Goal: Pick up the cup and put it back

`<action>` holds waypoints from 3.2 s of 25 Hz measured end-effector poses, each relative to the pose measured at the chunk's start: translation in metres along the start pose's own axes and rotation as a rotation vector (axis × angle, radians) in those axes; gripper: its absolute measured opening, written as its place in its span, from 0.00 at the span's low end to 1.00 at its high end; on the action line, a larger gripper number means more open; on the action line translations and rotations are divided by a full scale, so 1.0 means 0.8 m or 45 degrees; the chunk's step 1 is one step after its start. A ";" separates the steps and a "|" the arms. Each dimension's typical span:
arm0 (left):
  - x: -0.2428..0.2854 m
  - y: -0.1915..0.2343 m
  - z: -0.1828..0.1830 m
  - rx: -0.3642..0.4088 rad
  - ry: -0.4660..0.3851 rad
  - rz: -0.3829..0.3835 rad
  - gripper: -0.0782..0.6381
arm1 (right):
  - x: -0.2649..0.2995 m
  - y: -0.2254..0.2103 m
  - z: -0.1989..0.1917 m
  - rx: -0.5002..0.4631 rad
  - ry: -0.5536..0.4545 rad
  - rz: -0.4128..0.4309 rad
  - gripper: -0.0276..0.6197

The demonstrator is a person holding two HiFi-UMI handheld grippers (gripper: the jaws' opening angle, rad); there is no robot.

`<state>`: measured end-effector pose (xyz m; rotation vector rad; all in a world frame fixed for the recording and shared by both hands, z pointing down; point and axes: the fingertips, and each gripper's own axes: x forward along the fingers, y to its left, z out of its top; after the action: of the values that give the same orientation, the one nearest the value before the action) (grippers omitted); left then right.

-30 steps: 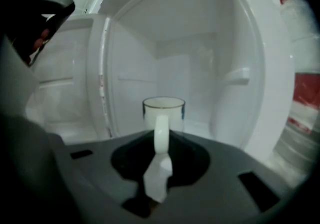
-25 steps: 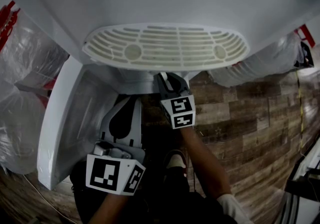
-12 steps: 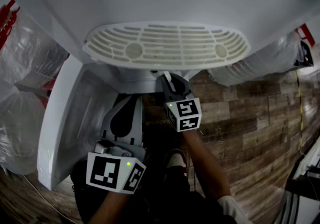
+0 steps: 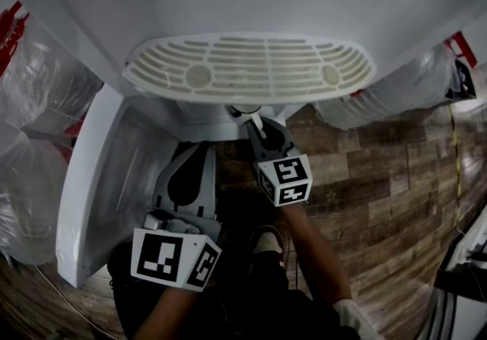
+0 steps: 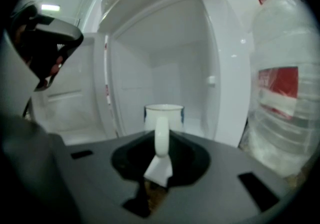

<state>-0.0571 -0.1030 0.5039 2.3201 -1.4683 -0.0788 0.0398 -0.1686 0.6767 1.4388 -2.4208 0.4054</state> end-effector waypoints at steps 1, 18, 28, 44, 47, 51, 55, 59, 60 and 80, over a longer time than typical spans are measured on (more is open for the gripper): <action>0.000 0.000 -0.001 0.000 0.002 0.001 0.12 | -0.002 0.000 0.000 0.001 -0.001 0.001 0.15; 0.000 0.004 -0.004 0.005 0.021 -0.013 0.12 | -0.074 0.030 0.053 -0.025 -0.096 0.100 0.15; -0.004 0.002 0.003 0.043 0.005 -0.029 0.12 | -0.125 0.058 0.084 -0.031 -0.121 0.170 0.15; -0.001 -0.021 0.024 0.145 -0.019 -0.082 0.12 | -0.191 0.082 0.148 -0.089 -0.198 0.220 0.15; -0.004 -0.026 0.031 0.132 -0.029 -0.096 0.12 | -0.201 0.086 0.157 -0.086 -0.196 0.224 0.15; -0.009 -0.035 0.040 0.156 -0.025 -0.110 0.12 | -0.214 0.090 0.169 -0.107 -0.196 0.237 0.15; -0.014 -0.048 0.051 0.174 -0.026 -0.125 0.12 | -0.228 0.096 0.186 -0.127 -0.207 0.274 0.15; -0.019 -0.063 0.071 0.196 -0.067 -0.147 0.12 | -0.241 0.102 0.206 -0.158 -0.225 0.333 0.15; -0.021 -0.066 0.076 0.205 -0.076 -0.150 0.12 | -0.245 0.103 0.211 -0.163 -0.227 0.346 0.15; -0.068 -0.149 0.240 0.188 -0.086 -0.169 0.12 | -0.347 0.124 0.374 -0.139 -0.249 0.451 0.15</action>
<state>-0.0278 -0.0673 0.2762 2.5559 -1.3926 -0.0882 0.0464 -0.0160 0.2856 1.0474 -2.8155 0.2107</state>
